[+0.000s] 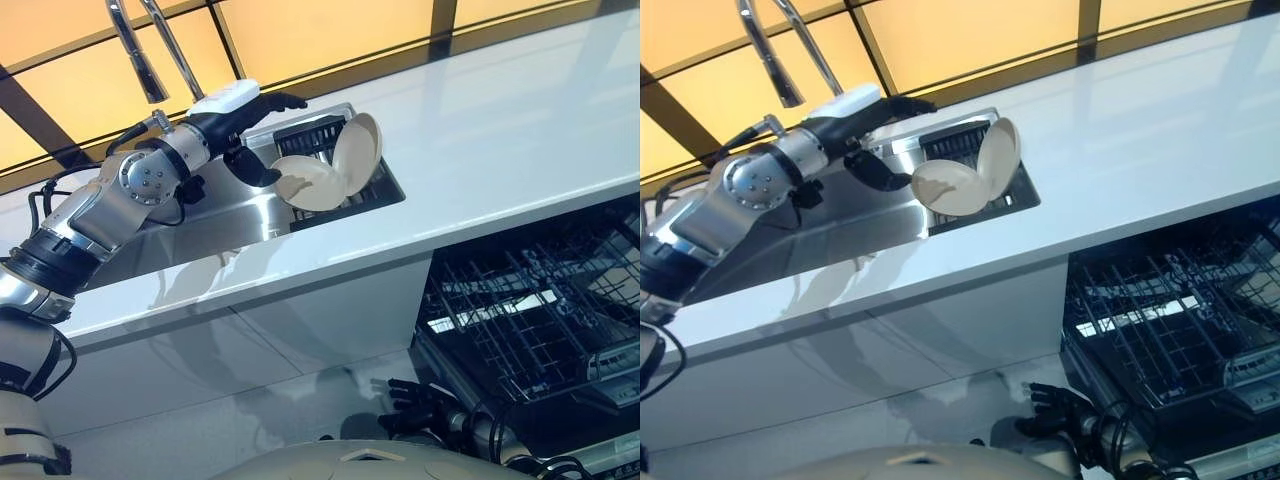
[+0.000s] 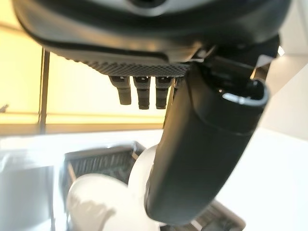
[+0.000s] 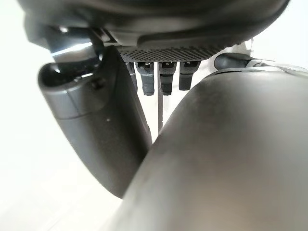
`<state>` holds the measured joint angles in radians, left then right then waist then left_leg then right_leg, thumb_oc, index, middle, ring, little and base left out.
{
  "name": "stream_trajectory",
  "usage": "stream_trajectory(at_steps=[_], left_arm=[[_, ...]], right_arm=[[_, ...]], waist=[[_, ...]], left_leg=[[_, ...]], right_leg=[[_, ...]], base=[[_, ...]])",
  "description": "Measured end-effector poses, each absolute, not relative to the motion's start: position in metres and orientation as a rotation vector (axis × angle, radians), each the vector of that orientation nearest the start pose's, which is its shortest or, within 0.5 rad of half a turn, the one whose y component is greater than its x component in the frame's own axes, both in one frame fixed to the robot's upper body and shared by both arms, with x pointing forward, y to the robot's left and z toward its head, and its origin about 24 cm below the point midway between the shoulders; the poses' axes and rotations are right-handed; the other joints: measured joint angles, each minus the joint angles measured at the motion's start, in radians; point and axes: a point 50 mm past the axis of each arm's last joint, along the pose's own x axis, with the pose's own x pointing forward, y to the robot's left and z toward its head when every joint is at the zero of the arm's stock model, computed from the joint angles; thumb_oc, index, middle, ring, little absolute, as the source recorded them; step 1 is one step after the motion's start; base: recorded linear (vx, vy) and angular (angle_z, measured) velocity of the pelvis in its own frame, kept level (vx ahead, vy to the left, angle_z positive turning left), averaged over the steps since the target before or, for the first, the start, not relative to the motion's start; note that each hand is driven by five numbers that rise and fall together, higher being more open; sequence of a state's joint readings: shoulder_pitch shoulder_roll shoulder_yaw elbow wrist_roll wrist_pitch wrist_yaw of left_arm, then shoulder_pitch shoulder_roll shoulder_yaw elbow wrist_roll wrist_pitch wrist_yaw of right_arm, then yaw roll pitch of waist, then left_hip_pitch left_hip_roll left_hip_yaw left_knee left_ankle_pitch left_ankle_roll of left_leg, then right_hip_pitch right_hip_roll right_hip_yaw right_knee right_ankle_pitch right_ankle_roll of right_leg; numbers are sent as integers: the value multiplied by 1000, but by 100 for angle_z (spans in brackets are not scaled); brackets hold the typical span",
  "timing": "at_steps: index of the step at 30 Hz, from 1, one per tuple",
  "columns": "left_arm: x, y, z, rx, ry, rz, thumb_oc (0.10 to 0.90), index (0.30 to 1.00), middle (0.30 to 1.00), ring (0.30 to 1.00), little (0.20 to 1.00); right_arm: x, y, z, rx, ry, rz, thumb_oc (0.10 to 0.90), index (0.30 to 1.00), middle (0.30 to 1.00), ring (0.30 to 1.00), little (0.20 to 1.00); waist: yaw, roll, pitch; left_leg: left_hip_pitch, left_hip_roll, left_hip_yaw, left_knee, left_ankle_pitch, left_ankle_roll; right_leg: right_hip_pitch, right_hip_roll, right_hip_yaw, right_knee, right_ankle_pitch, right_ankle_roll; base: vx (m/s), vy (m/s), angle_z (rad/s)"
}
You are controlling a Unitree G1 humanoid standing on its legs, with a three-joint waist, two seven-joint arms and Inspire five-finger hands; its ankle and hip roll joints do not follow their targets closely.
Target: Pick up plates and place into dishwasher.
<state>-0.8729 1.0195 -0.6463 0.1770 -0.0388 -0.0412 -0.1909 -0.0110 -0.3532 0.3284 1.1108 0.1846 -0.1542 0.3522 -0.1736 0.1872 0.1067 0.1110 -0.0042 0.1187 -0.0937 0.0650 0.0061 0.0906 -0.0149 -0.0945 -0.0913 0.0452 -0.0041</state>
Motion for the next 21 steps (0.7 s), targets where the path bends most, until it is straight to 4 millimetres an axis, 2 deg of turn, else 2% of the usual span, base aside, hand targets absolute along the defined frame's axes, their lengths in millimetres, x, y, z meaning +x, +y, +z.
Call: stream_trajectory(at_steps=[4, 12, 21], left_arm=[[347, 196, 220, 1209, -267, -430, 800, 900, 900, 900, 900], [350, 196, 214, 1190, -247, -428, 800, 900, 900, 900, 900], [351, 192, 213, 1178, -250, -437, 800, 900, 900, 900, 900]], right_arm=[[130, -231, -138, -164, 993, 343, 800, 900, 900, 900, 900], [141, -235, -133, -185, 962, 341, 800, 900, 900, 900, 900], [147, -236, -130, -186, 945, 337, 800, 900, 900, 900, 900]], waist=[[-21, 7, 34], [-28, 31, 82], [-35, 32, 115]], left_leg=[[-1, 0, 4, 0, -1, -2], [-11, 0, 16, 0, -2, -3], [-11, -1, 19, 0, -3, -4]], right_leg=[[-3, 0, 4, 0, 0, 0], [-16, 0, 12, 1, 5, -4], [-17, 0, 14, 1, 6, -5]], base=[[9, 18, -3], [0, 28, -4], [0, 0, 0]])
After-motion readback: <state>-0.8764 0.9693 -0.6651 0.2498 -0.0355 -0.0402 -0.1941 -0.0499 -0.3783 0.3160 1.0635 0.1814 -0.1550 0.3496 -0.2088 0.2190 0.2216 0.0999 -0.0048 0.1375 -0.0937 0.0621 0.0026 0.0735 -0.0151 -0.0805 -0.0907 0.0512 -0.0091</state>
